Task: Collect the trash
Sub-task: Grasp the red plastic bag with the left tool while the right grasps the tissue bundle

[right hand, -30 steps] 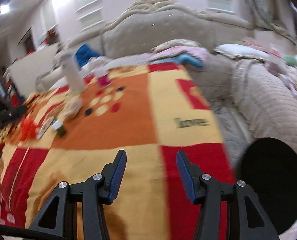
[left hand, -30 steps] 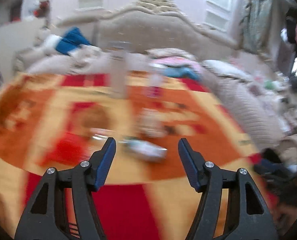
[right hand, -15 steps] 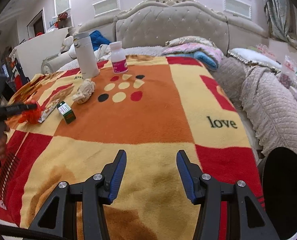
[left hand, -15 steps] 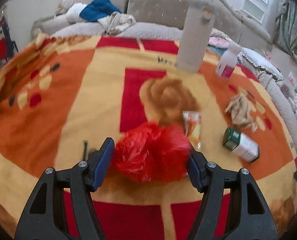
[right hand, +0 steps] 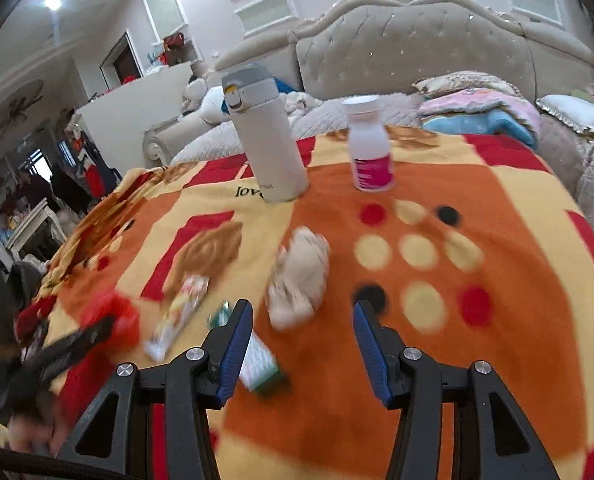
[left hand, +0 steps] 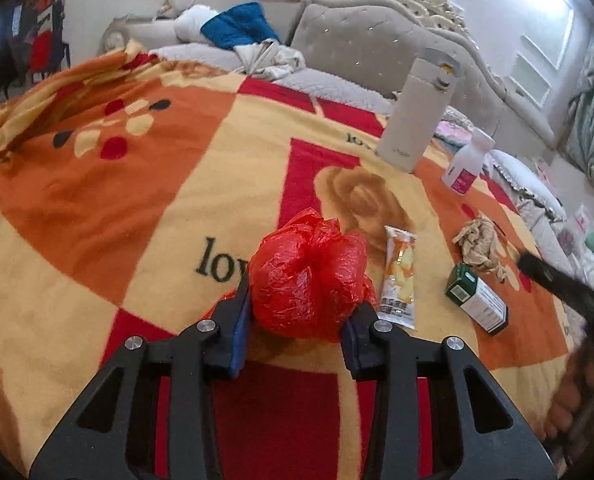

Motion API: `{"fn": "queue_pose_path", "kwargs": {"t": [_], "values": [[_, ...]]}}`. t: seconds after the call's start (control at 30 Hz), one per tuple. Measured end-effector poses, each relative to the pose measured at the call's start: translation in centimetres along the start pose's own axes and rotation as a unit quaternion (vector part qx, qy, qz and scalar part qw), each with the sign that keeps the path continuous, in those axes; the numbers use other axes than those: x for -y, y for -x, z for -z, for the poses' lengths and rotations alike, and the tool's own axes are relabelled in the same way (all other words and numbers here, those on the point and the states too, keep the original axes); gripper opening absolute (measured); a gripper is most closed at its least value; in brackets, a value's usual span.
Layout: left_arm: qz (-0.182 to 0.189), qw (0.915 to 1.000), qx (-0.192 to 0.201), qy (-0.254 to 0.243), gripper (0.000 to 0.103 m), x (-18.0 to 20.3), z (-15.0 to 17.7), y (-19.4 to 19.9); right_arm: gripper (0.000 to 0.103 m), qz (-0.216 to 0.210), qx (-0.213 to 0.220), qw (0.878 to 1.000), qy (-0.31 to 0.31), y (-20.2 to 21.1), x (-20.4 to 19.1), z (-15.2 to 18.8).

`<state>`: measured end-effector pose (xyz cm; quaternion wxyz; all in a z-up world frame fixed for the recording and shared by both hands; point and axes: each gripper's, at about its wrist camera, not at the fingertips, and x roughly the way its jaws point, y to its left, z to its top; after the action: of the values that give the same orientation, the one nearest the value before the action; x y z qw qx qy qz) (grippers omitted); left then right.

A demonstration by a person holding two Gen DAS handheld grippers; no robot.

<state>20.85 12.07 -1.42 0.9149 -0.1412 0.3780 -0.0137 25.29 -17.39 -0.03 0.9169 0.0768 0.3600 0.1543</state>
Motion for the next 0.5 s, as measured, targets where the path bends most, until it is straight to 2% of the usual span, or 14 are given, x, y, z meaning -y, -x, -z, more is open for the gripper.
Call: {"fn": "queue_pose_path", "kwargs": {"t": [0.1,0.23,0.27,0.3,0.43,0.5], "values": [[-0.004,1.0,0.005,0.004,0.035,-0.1,-0.2,0.0,0.05,0.01,-0.019,1.0,0.0,-3.3,-0.9,-1.8],[-0.01,0.9999,-0.005,-0.002,0.035,0.1,-0.2,-0.5,0.051,0.029,-0.06,0.998,0.01,-6.4,-1.5,-2.5],[-0.012,0.9999,-0.005,0.0,0.035,0.1,-0.3,-0.5,0.048,0.049,-0.071,0.996,0.018,-6.9,-1.7,-2.5],[-0.011,0.9999,-0.005,0.0,0.035,0.1,-0.2,-0.5,0.032,0.061,-0.083,0.994,0.021,-7.1,-1.6,-2.3],[-0.012,0.9999,-0.007,0.002,0.035,0.0,-0.3,-0.6,0.028,0.051,-0.054,0.997,0.014,-3.9,-0.6,-2.1],[-0.014,0.9999,-0.008,0.001,0.035,0.1,-0.2,-0.7,0.028,0.045,-0.038,0.998,0.023,-0.8,-0.2,-1.6]]}}
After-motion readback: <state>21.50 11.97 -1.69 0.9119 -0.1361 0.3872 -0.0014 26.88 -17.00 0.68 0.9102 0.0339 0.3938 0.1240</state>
